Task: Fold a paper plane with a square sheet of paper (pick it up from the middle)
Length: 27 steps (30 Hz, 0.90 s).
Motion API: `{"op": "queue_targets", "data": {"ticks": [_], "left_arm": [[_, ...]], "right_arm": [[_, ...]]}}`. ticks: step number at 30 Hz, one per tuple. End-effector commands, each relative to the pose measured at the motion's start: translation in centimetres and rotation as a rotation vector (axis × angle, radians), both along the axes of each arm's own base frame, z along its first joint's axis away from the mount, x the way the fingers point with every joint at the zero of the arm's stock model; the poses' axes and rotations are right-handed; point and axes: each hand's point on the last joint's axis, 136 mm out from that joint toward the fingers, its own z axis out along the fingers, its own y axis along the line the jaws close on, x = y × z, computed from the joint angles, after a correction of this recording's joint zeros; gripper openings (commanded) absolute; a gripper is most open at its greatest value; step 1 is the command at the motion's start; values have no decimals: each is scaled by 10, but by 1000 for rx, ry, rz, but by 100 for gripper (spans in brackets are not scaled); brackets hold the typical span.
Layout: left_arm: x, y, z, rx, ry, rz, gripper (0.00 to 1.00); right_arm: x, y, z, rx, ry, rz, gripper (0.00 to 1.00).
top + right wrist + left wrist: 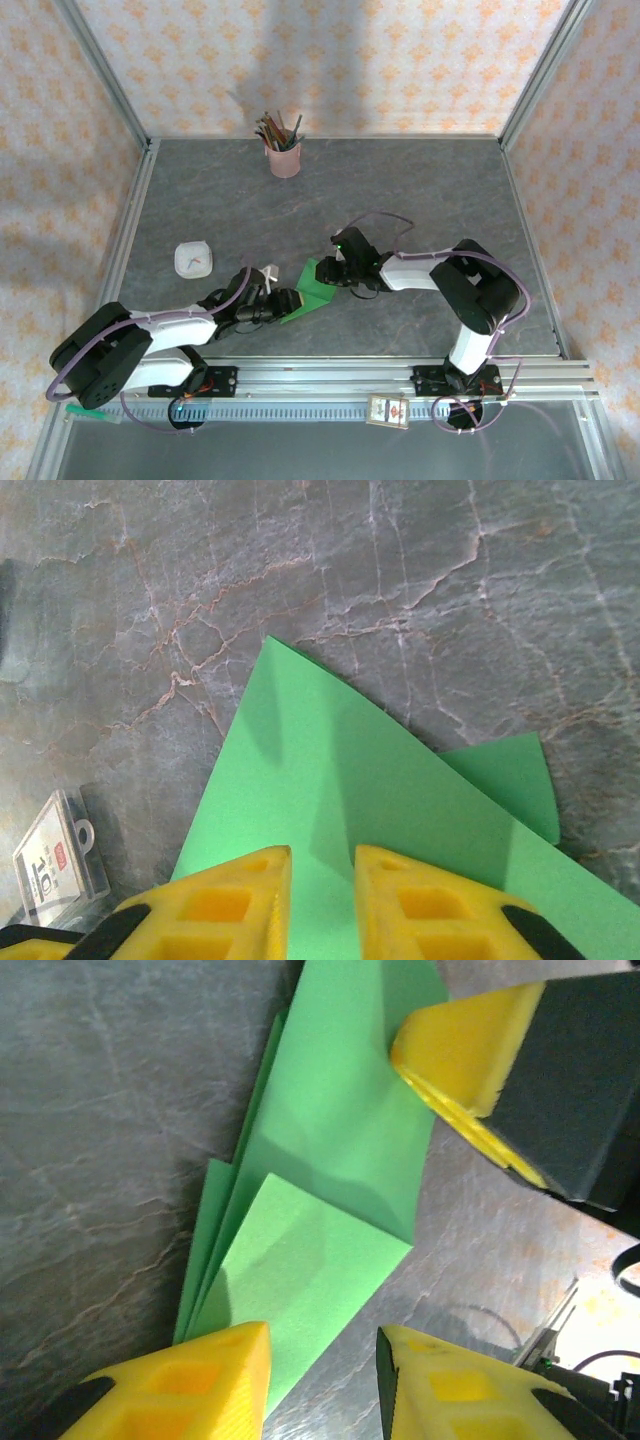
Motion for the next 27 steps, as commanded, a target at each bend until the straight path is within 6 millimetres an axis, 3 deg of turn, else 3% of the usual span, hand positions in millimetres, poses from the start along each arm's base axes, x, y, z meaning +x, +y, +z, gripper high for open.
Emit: {"op": "queue_targets", "data": {"ticks": [1, 10, 16, 20, 27], "left_arm": [[-12, 7, -19, 65, 49, -16, 37], [-20, 18, -33, 101, 76, -2, 36], [-12, 23, -35, 148, 62, 30, 36], [4, 17, -25, 116, 30, 74, 36], [26, -1, -12, 60, 4, 95, 35]], "right_arm": [[-4, -10, -17, -53, 24, -21, 23], [1, -5, -8, -45, 7, -8, 24], [9, 4, 32, 10, -54, 24, 31], [11, -8, 48, -9, -76, 5, 33], [-12, -41, 44, -24, 2, -85, 36]]}}
